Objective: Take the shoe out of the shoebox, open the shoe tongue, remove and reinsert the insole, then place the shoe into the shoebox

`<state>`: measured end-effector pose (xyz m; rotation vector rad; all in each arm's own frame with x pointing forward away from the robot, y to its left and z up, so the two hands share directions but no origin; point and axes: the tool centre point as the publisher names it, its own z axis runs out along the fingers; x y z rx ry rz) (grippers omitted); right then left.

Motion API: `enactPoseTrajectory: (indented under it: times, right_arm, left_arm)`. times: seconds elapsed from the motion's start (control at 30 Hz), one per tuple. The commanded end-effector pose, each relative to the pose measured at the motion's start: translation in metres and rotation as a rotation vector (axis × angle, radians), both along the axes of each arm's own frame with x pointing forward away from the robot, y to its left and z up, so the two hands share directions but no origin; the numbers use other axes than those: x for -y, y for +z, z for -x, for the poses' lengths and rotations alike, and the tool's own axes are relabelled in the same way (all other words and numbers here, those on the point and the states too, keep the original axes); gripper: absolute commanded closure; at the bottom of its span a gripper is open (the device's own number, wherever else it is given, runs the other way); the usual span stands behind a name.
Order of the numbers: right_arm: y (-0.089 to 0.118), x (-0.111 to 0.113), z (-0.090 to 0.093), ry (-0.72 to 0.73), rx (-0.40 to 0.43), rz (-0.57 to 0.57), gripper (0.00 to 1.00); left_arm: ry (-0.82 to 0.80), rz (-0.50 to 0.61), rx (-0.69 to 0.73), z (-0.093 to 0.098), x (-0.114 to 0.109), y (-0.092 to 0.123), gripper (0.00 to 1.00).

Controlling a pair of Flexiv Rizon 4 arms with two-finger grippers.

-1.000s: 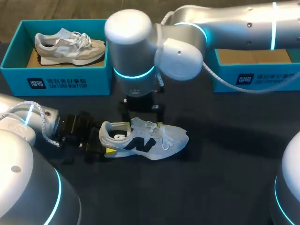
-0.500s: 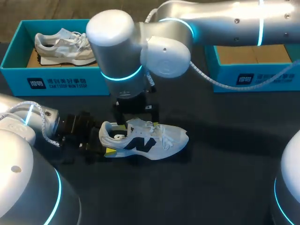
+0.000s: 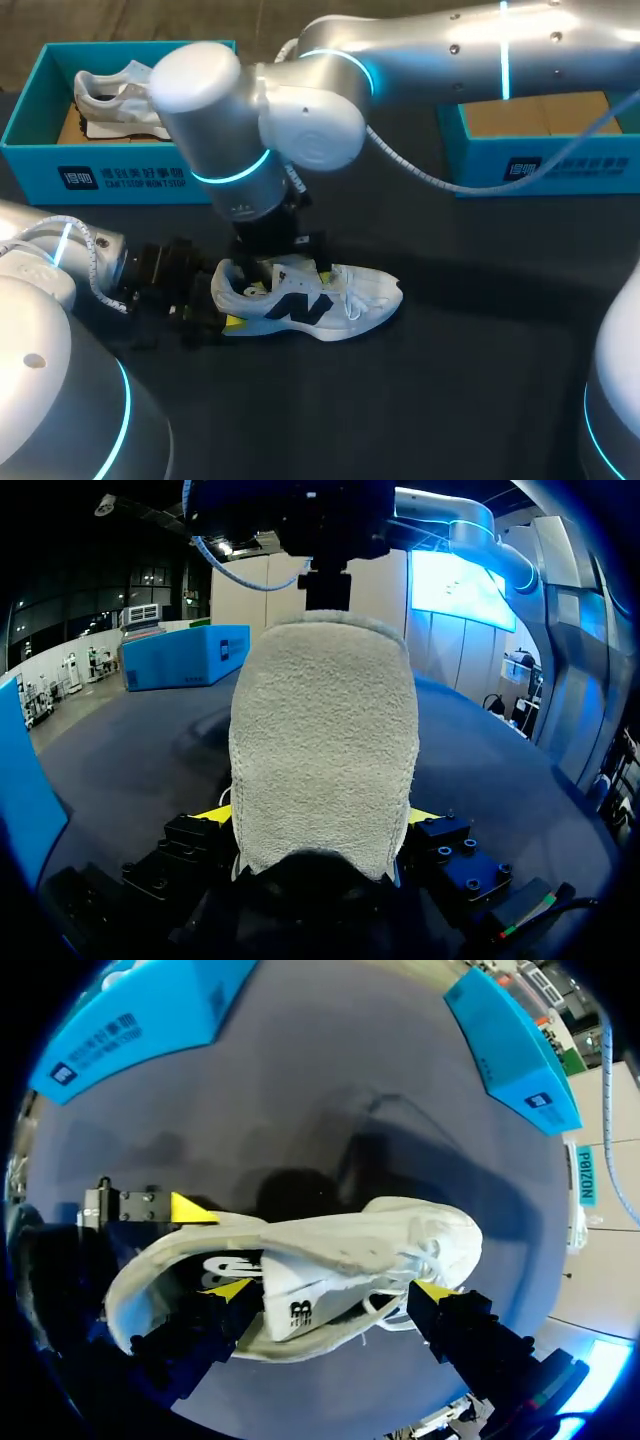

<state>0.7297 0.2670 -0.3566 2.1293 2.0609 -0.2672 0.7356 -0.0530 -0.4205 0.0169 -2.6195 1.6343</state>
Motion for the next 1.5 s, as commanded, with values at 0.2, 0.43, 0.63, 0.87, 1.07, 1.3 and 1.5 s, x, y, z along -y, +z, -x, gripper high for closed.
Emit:
enactPoseTrajectory:
  times: [0.2,0.43,0.63,0.87,1.07,1.3,1.5]
  right_arm:
    - [0.001,0.005,0.002,-0.037,-0.004,0.082,0.00]
    - [0.015,0.017,0.006,-0.066,-0.004,0.110,0.00]
    - [0.021,0.031,0.009,-0.078,-0.014,0.121,0.12]
    - [0.030,0.040,0.008,-0.059,-0.026,0.085,1.00]
    - [0.030,0.049,0.007,-0.036,-0.049,0.048,1.00]
    - [0.033,0.064,0.003,-0.018,-0.053,0.016,1.00]
    - [0.037,0.075,-0.002,-0.006,-0.053,0.011,1.00]
  left_arm:
    - [0.001,-0.001,0.001,0.000,0.001,-0.001,1.00]
    - [0.001,-0.001,0.001,0.000,0.001,-0.001,1.00]
    - [0.001,-0.001,0.001,0.000,0.001,-0.001,1.00]
    - [0.001,-0.001,0.001,0.000,0.001,-0.001,1.00]
    - [0.001,-0.001,0.001,0.000,0.001,-0.001,1.00]
    - [0.001,-0.001,0.001,0.000,0.001,-0.001,1.00]
    - [0.001,-0.001,0.001,0.000,0.001,-0.001,1.00]
